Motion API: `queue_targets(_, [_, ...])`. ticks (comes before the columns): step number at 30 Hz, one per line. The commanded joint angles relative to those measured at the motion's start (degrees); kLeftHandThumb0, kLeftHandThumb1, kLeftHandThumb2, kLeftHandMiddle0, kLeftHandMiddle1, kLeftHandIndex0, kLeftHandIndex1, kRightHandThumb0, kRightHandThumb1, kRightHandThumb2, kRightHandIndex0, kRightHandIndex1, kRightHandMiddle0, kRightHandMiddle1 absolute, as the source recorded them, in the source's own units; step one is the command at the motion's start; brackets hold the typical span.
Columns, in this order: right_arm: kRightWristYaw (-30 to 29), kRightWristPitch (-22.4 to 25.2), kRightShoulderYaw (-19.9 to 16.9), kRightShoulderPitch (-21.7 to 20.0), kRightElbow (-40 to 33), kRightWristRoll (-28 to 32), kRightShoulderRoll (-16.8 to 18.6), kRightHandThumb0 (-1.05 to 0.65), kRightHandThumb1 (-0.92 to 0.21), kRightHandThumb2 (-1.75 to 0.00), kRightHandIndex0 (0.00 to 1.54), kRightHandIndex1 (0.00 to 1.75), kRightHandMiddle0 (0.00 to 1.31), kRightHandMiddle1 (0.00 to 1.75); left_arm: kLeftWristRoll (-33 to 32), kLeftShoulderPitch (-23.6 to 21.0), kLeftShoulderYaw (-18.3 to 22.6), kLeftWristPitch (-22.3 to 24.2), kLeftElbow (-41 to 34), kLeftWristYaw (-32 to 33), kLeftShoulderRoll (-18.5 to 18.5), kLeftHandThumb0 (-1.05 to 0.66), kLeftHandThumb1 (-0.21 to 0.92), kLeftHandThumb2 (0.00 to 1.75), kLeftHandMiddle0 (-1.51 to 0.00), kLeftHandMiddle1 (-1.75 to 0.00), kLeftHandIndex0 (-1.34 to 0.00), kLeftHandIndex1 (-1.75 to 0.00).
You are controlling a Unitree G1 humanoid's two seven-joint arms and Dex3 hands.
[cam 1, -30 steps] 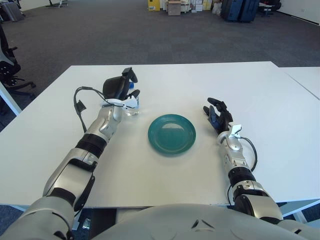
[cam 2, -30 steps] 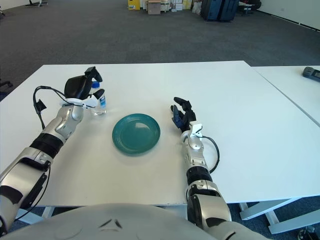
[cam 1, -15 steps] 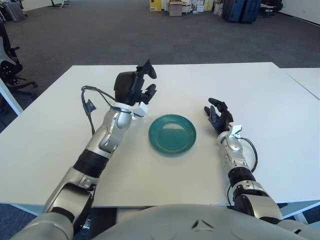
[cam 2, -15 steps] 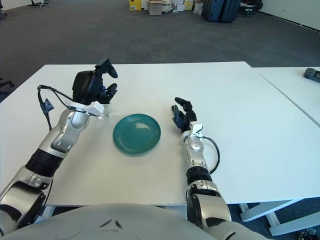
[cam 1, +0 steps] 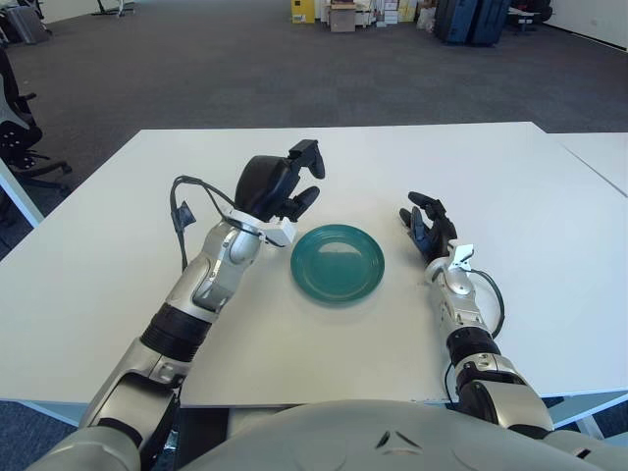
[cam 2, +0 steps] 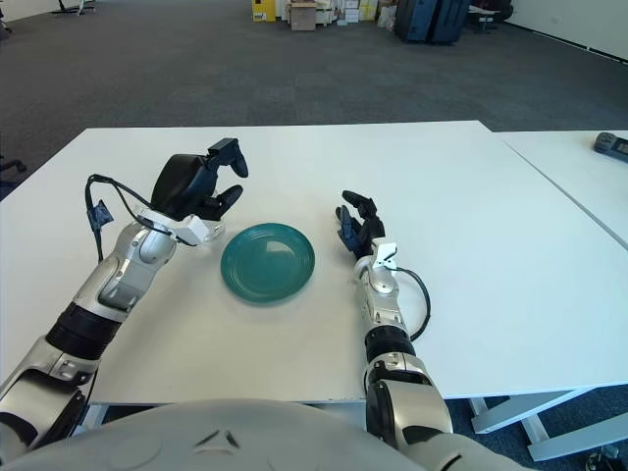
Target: Put the bottle into the plate.
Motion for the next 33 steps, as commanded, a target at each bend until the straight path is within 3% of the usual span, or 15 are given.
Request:
queue_targets(1, [-0.25,1.40,-0.03,0.18,1.40,0.92,0.64,-0.59,-0.92,-0.61,0.56,0.00,0.17,0.87,0.24,-0.96,0.67,-1.50,1.81,-0.65,0.63,-0.44,0.40,1.21,-1.14,-1.75,-0.54,-1.75])
queue_targets(15, [-0.52,1.31,0.01,0.18,1.46,0.64,0.71,-0.59,-0.92,-0.61,0.55,0.00,0.16,0.87,0.90,-5.35,1.71,-1.97,9.62,-6.19,3.66,-0.45,0.41,1.20,-1.07,-1.75,-0.54,-1.75])
queue_targets(16, [-0.50,1.28,0.02,0.15,1.53,0.63,0.70,-0.59,-0.92,-0.61,0.55,0.00,0.16,0.87,1.27,-6.00,2.28,-0.53,10.88,-7.36,4.76,-0.44,0.45,1.13,-0.98,-1.75,-0.50,-1.75])
queue_targets(17, [-0.48,1.27,0.02,0.12,1.59,0.63,0.70,-0.59,-0.92,-0.61,0.55,0.00,0.16,0.87,1.50,-6.44,2.68,0.45,11.76,-8.16,5.48,-0.58,0.62,0.91,-0.83,-1.75,-0.40,-1.72])
queue_targets(18, [-0.46,1.21,0.03,0.11,1.65,0.63,0.69,-0.59,-0.92,-0.61,0.55,0.00,0.16,0.87,2.56,-6.63,2.79,2.79,11.84,-9.28,5.81,-0.63,0.68,0.82,-0.77,-1.75,-0.36,-1.71])
queue_targets(20, [-0.39,1.17,0.04,0.12,1.71,0.62,0.66,-0.58,-0.92,-0.60,0.56,0.00,0.16,0.87,4.73,-6.56,2.49,6.46,10.98,-10.64,5.70,-0.79,0.82,0.67,-0.51,-1.60,-0.22,-1.52])
queue_targets(21, [-0.36,1.18,0.04,0.13,1.72,0.63,0.65,-0.58,-0.92,-0.60,0.57,0.01,0.17,0.87,5.70,-6.48,2.25,7.98,10.42,-11.09,5.57,-0.84,0.86,0.65,-0.44,-1.33,-0.15,-1.37])
queue_targets(26, [-0.13,1.49,0.02,0.15,1.77,0.77,0.62,-0.59,-0.92,-0.60,0.57,0.01,0.17,0.87,7.89,-7.03,1.89,10.23,11.57,-10.59,6.20,-0.94,0.91,0.63,-0.40,-0.62,-0.03,-1.05])
queue_targets(29, [0.02,1.52,0.00,0.13,1.88,0.85,0.60,-0.58,-0.92,-0.60,0.58,0.01,0.17,0.87,8.63,-7.69,1.78,10.10,12.97,-9.98,6.96,-0.95,0.92,0.63,-0.38,-0.29,-0.01,-0.93])
queue_targets(33, [0.14,1.45,-0.02,0.15,1.96,0.82,0.53,-0.58,-0.92,-0.60,0.58,0.01,0.16,0.87,9.78,-8.94,1.51,8.93,15.01,-9.71,8.52,-0.96,0.92,0.61,-0.31,-0.11,0.00,-0.82])
